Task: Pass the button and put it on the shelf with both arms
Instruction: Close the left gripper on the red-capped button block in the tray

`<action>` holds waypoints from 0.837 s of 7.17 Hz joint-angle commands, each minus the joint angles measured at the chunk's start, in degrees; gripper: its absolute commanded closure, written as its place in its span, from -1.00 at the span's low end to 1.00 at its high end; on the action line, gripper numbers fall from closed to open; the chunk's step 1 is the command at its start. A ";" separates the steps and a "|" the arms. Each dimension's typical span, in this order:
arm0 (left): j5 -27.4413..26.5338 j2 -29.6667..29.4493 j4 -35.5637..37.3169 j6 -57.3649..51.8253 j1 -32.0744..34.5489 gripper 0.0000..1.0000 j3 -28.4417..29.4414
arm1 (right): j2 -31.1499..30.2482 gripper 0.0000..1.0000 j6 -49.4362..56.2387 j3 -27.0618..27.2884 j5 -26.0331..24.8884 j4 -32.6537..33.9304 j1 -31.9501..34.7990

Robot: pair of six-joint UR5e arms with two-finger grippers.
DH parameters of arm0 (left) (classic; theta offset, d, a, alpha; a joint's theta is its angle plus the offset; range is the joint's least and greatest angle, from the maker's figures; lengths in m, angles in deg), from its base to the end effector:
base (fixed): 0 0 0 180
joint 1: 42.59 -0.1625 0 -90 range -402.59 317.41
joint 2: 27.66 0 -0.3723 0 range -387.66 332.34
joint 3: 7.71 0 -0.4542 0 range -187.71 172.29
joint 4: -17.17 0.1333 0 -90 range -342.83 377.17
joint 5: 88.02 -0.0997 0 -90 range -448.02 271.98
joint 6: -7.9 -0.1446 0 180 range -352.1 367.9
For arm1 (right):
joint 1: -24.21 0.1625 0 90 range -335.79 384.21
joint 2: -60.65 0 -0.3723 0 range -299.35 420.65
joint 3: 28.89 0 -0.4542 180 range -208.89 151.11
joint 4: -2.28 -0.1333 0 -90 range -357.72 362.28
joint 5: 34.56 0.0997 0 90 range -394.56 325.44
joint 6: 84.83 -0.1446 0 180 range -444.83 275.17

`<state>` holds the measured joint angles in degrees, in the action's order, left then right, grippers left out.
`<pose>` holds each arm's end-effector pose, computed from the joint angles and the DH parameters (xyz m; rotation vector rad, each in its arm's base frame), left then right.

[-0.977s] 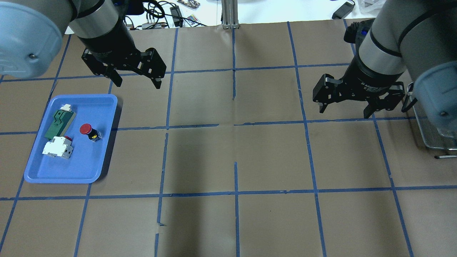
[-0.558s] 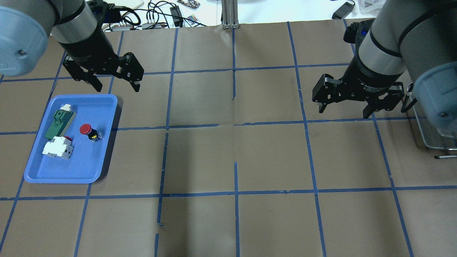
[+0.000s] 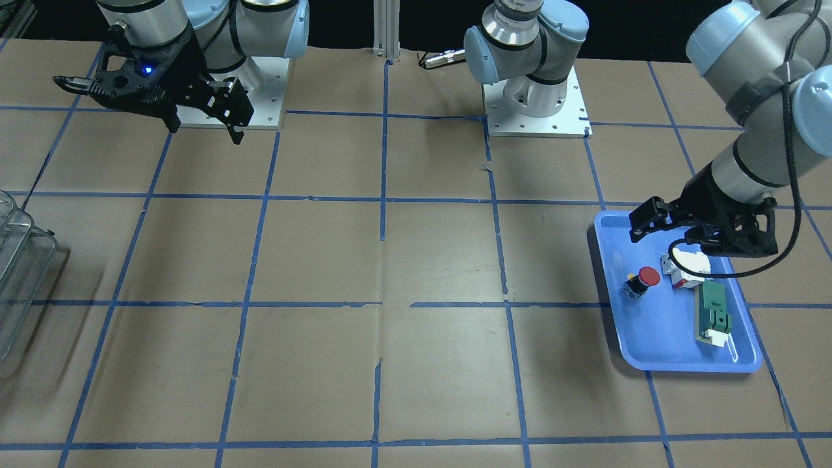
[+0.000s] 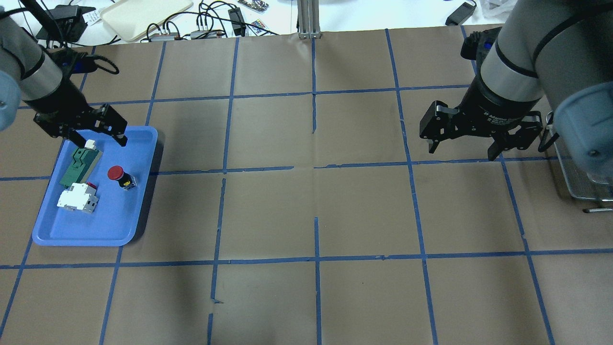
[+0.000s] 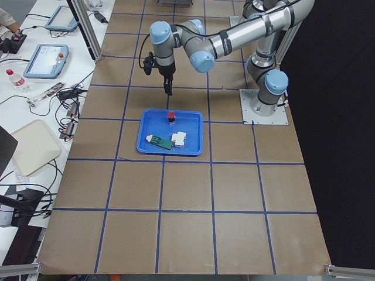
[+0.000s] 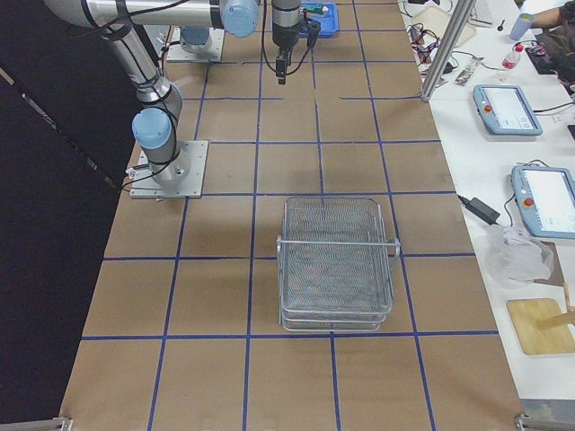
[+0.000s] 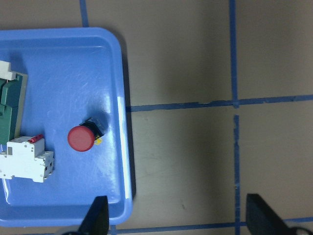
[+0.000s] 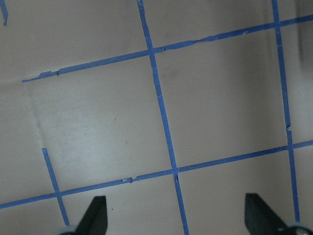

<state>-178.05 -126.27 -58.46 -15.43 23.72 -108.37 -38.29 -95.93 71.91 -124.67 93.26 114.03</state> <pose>0.1076 -0.5768 0.2281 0.0097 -3.1055 -0.1222 0.1315 -0.4940 0.3694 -0.3084 -3.1229 -0.0237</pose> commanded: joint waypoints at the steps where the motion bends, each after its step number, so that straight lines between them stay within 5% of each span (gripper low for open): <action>1: -0.58 -4.20 6.54 -3.12 -4.51 -0.94 -3.75 | -0.11 -1.00 -0.07 0.01 -0.24 -0.10 0.00; 6: 0.11 -11.78 10.50 2.21 -3.91 -0.89 -4.11 | -0.11 -1.00 -0.07 0.01 -0.42 -0.01 0.00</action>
<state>-177.98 -136.98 -49.11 -15.23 19.41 -112.43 -38.37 -95.97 71.96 -125.02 93.18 114.03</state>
